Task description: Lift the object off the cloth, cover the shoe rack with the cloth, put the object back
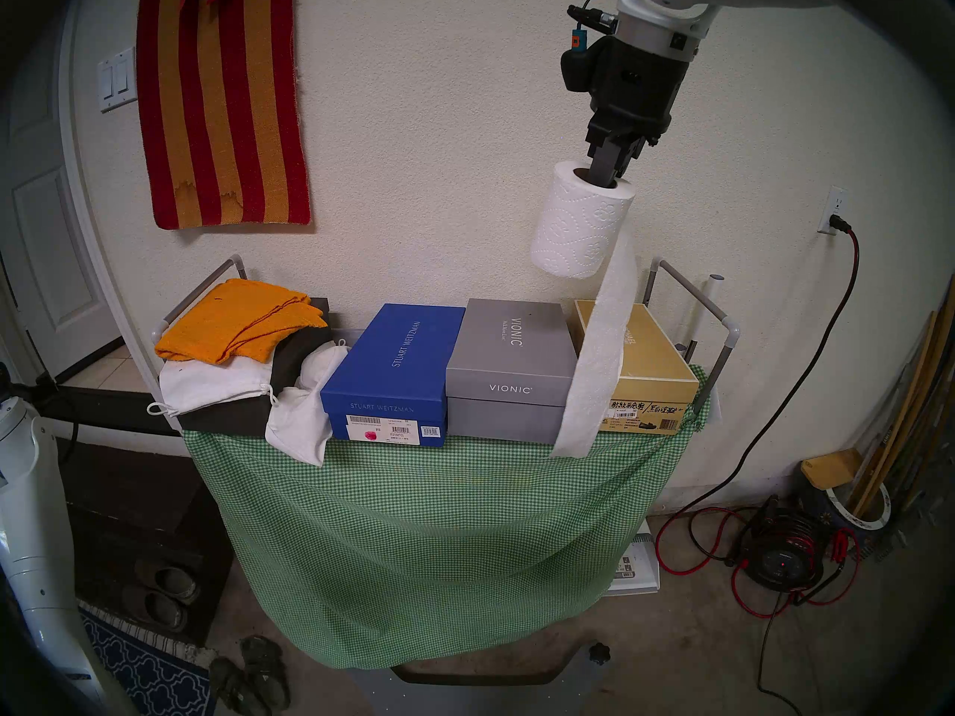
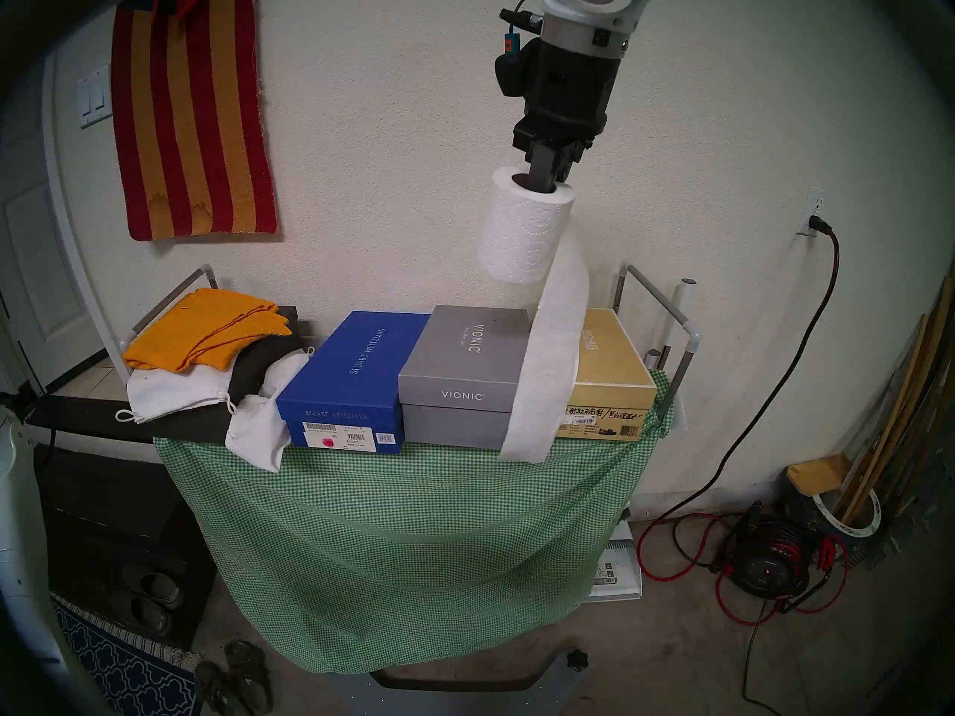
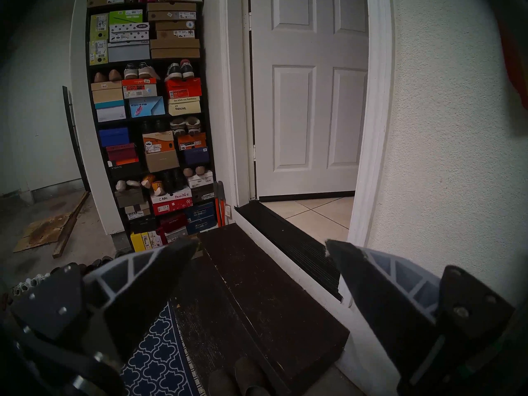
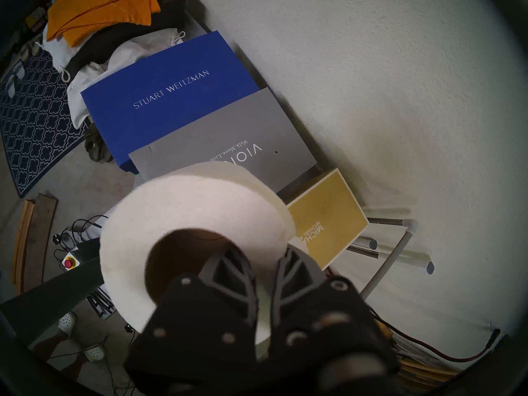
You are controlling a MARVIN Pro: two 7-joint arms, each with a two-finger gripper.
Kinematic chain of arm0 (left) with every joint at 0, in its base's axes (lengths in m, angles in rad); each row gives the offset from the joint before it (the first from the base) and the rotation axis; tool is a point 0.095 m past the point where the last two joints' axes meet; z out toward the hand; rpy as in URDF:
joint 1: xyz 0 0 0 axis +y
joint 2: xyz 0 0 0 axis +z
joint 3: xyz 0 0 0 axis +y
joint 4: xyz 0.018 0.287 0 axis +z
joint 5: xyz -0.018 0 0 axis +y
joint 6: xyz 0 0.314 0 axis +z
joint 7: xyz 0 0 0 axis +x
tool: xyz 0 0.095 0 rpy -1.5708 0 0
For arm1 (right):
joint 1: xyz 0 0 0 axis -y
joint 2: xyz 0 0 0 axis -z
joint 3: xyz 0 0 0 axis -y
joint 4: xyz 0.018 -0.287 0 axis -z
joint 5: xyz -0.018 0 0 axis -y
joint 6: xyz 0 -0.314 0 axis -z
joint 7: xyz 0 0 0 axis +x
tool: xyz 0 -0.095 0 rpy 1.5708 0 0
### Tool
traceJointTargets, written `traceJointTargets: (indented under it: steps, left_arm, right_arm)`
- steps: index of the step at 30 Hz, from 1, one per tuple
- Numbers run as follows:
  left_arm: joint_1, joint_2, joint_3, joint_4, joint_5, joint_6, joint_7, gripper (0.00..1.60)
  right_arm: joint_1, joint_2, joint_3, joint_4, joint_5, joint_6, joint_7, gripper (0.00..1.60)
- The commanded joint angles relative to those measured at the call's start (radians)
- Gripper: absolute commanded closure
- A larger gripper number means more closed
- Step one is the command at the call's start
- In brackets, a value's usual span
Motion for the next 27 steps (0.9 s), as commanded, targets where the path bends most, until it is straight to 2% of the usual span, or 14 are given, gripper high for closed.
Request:
traceJointTargets:
  steps: [1, 12, 27]
  left_arm:
    - [-0.003, -0.001, 0.0, -0.008, -0.001, -0.002, 0.001, 0.0]
    - [-0.004, -0.002, -0.001, -0.008, 0.001, -0.002, 0.0, 0.0]
    - [-0.005, -0.004, -0.002, -0.008, 0.003, -0.002, -0.001, 0.0]
  right_arm:
    - [-0.12, -0.026, -0.018, 0.092, -0.01, -0.016, 0.007, 1.6]
    - [-0.26, -0.077, -0.016, 0.188, -0.014, -0.016, 0.025, 1.6]
    - [-0.363, -0.124, -0.039, 0.249, -0.065, -0.02, 0.084, 1.6]
